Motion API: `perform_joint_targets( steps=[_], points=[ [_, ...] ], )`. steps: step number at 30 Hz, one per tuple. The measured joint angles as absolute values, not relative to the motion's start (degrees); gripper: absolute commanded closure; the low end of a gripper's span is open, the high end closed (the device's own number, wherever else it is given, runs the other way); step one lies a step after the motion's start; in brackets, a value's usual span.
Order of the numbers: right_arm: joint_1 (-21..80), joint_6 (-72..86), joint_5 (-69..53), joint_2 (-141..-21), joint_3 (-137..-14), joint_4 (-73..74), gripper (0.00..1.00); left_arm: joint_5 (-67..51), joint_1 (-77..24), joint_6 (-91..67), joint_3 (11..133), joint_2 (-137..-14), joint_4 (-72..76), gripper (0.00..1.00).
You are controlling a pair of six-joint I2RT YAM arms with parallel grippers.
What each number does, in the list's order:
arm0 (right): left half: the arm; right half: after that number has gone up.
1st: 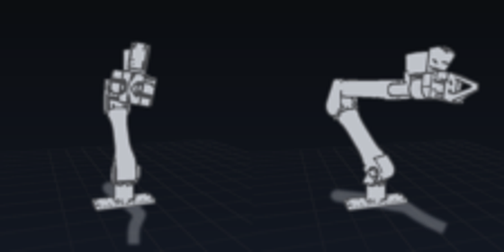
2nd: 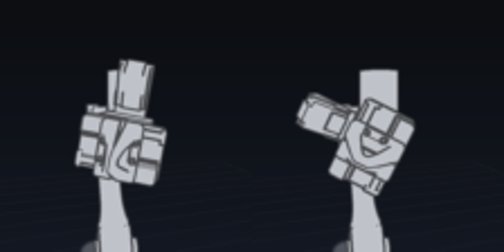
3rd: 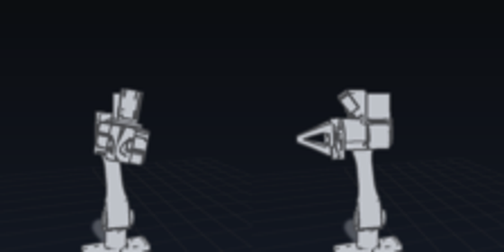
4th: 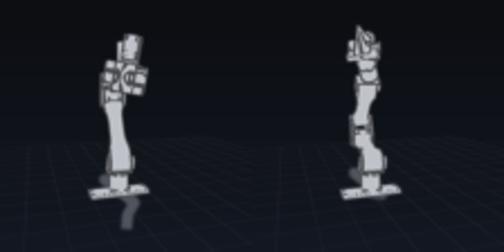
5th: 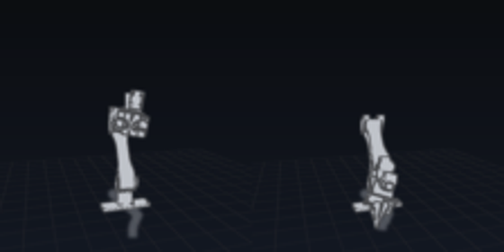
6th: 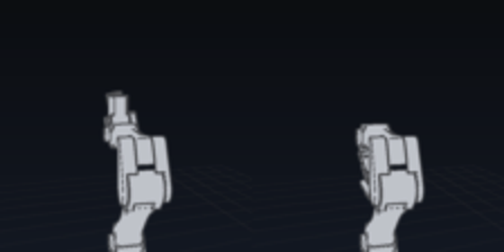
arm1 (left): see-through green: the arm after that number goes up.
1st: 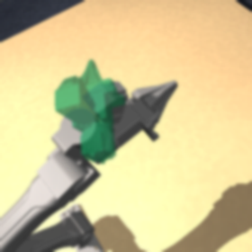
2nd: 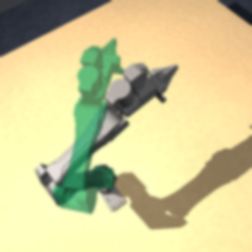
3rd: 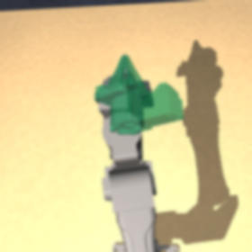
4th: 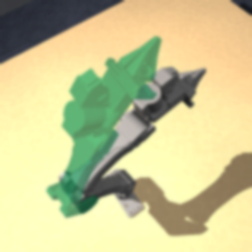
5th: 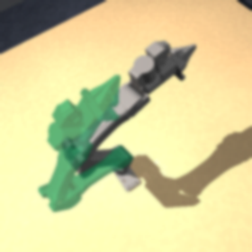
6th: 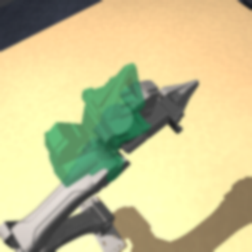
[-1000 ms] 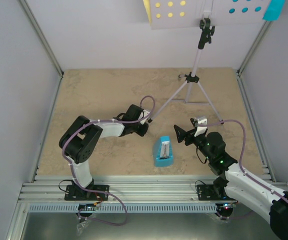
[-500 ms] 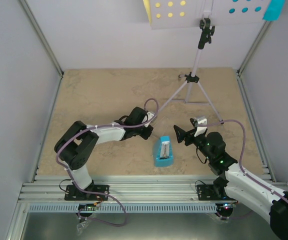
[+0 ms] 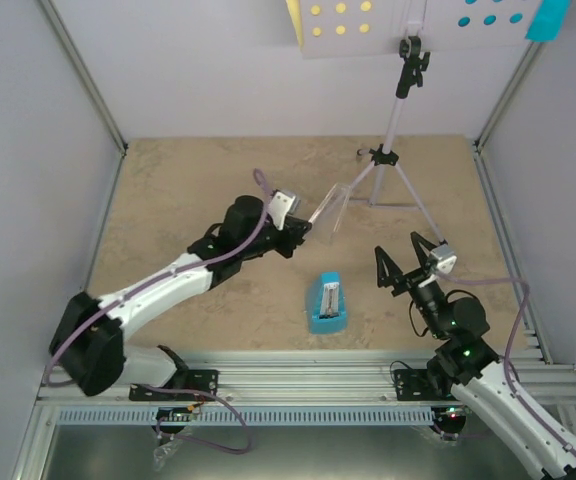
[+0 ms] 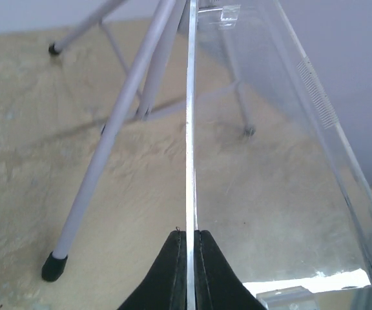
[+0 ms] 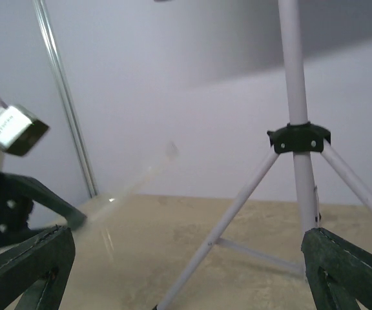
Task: Pack up the instrument practice props
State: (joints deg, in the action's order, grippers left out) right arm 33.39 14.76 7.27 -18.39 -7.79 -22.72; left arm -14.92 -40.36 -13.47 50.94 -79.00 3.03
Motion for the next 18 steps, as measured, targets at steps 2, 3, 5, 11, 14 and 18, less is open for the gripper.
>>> perform_joint_targets(
  steps=[2,3,5,11,14,18],
  points=[
    [33.36,14.72,7.01,-15.97,-7.49,-22.17,0.02,-15.29,-40.36,-15.46,50.52,-74.94,3.20,1.00],
    [33.32,14.74,6.61,-15.00,-7.44,-21.87,0.02,-15.51,-40.36,-16.78,50.30,-72.73,3.11,1.00],
    [33.28,15.16,5.69,-14.57,-7.62,-20.93,0.02,-16.12,-40.36,-19.33,50.28,-68.69,2.52,1.00],
    [33.17,24.01,-2.94,-15.07,-13.23,-15.94,0.02,-29.17,-40.34,-25.06,51.55,-62.19,4.29,1.00],
    [33.17,31.14,-9.30,-14.96,-16.64,-19.77,0.02,-38.65,-40.36,-28.53,50.19,-61.69,11.90,1.00],
    [33.17,37.32,-16.95,-17.82,-21.63,-24.12,0.02,-46.63,-40.34,-32.97,44.60,-61.67,22.04,1.00]
  ],
)
